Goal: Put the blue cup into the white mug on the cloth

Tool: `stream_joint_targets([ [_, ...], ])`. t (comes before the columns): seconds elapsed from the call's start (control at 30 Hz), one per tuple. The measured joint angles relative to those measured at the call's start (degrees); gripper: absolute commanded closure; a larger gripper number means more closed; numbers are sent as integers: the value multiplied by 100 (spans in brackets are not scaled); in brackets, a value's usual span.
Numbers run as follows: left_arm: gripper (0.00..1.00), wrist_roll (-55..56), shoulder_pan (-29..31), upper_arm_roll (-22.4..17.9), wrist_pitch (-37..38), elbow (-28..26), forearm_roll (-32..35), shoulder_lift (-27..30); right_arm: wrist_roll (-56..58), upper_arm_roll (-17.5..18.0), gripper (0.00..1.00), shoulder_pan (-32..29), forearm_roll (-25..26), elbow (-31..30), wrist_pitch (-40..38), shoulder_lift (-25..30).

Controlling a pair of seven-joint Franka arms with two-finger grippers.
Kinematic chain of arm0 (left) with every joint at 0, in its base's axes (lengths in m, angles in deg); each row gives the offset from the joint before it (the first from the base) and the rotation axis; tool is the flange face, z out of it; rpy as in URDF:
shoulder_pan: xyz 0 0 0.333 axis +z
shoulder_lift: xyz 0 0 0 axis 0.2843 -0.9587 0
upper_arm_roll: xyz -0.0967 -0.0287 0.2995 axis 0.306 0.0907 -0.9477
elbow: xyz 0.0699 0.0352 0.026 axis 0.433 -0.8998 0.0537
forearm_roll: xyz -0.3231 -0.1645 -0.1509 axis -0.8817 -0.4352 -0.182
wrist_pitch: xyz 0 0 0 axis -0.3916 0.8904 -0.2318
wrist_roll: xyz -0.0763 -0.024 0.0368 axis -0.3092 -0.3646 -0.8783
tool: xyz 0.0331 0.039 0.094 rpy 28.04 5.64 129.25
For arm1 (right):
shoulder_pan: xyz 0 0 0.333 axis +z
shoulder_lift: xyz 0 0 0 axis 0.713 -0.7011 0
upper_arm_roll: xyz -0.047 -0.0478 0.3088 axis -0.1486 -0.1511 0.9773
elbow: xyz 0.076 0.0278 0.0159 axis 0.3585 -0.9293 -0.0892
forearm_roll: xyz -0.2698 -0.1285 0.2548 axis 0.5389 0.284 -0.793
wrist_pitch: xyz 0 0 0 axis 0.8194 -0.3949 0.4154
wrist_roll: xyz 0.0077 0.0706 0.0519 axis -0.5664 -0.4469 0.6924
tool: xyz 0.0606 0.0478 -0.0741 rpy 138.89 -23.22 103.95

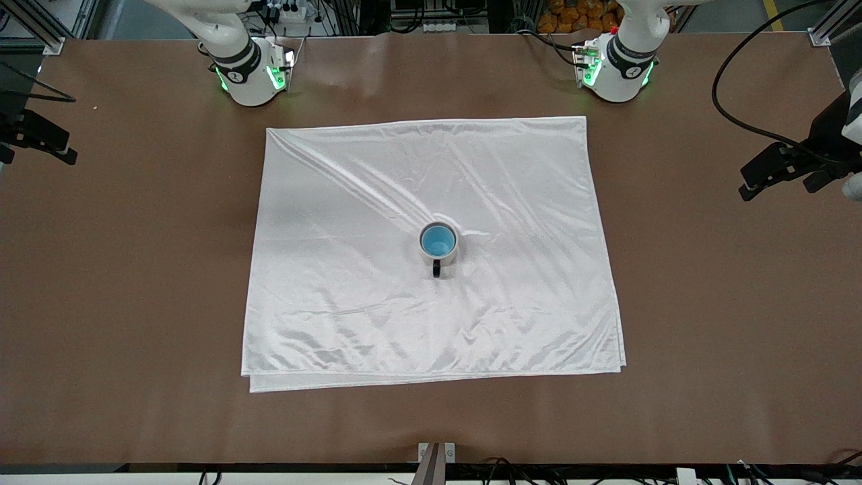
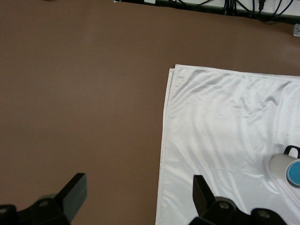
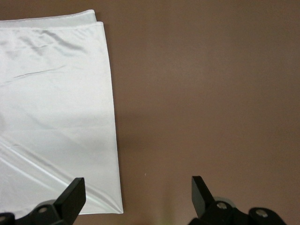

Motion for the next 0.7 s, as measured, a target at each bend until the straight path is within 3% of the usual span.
stream_joint_targets([
  [0.7,0,-495,0,-14,0,-31,0,-31,43,36,0,124,-30,-6,-2,-1],
])
